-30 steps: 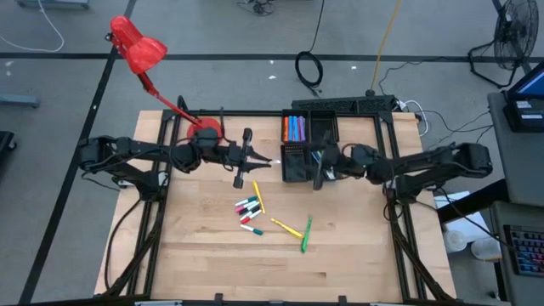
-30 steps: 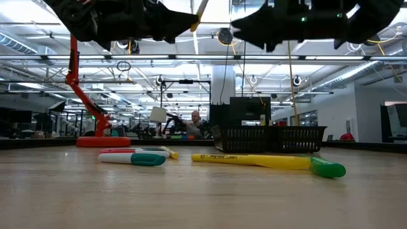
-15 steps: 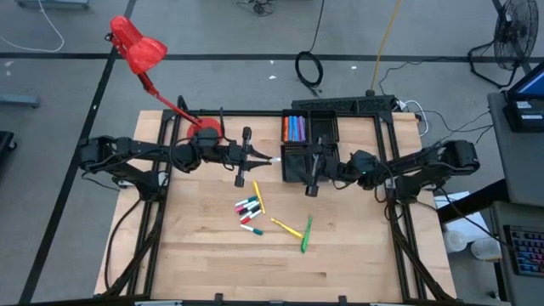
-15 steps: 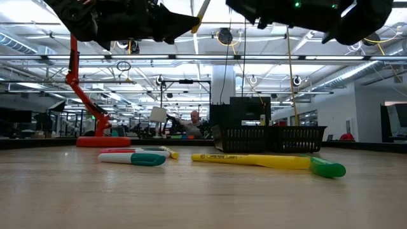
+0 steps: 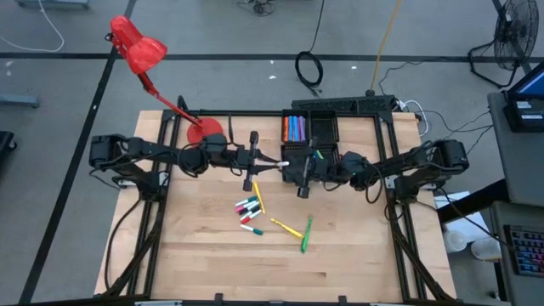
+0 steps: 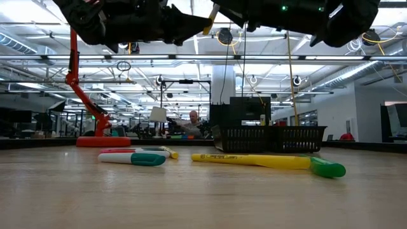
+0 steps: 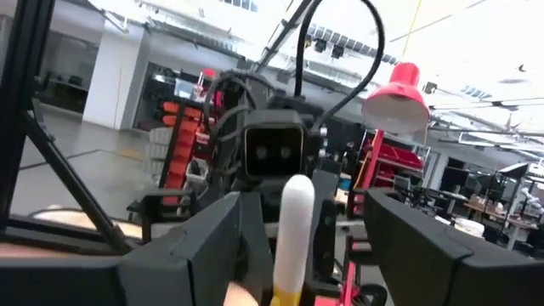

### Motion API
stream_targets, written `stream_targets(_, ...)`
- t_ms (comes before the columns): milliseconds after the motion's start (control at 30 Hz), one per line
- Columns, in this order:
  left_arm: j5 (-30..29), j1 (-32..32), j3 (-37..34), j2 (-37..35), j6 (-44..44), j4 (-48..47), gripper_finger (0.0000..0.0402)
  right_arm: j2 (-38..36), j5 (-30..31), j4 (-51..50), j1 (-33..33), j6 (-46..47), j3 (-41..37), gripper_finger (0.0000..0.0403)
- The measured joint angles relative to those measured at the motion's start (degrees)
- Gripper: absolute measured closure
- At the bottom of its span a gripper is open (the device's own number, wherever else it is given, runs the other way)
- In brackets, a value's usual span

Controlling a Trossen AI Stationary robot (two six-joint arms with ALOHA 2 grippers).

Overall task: Pick & Place Markers
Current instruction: Put the yellow and white highlighter pen into the top right black bin

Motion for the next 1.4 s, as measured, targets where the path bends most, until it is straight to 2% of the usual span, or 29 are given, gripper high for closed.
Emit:
stream_targets(133,0.03,0.02,0.86,0.67,0.01,0.05,0.0366,0.01,0.02,-0.32,0.0,0.03,0.0,0.0206)
stream_targets(233,0.05,0.04,1.04,0.78,-0.07,-0.23,0.0366,0.01,0.0,-0.86,0.0,0.42,0.0,0.0247)
stream_targets(433,-0.12,0.06,1.09,0.76,-0.35,-1.14,0.036,0.01,-0.17,-2.11,0.0,-0.81,0.01,0.0375)
stream_targets(567,-3.91,0.0,1.09,0.76,-0.26,-1.66,0.0336,-0.03,0.55,-2.38,-0.11,-1.02,0.0,0.0379)
stream_targets(667,-8.48,0.11,1.09,0.75,-0.09,-3.38,0.0316,-0.9,4.15,-5.32,-0.89,-1.33,0.0,0.0379)
stream_targets(967,-32.41,0.11,1.09,-0.03,3.93,-4.55,0.0261,-8.78,17.14,-19.1,-7.65,-0.36,-2.43,0.0379)
stream_targets(1033,-35.76,0.47,1.14,-0.05,5.03,-6.46,0.0253,-10.36,19.35,-20.19,-10.46,0.49,-4.22,0.0379)
stream_targets(1133,-36.65,1.82,1.09,-0.03,2.3,-11.66,0.0246,-12.44,18.52,-20.37,-16.8,5.13,-7.89,0.0379)
stream_targets(1300,-34.8,5.22,1.09,0.01,0.26,-15.28,0.0253,-11.63,12.31,-20.96,-27.91,11.27,-11.6,0.0379)
stream_targets(1400,-31.67,6.52,1.09,0.01,-2.88,-15.08,0.0261,-10.54,7.59,-21.55,-32.75,14.91,-12.53,0.0379)
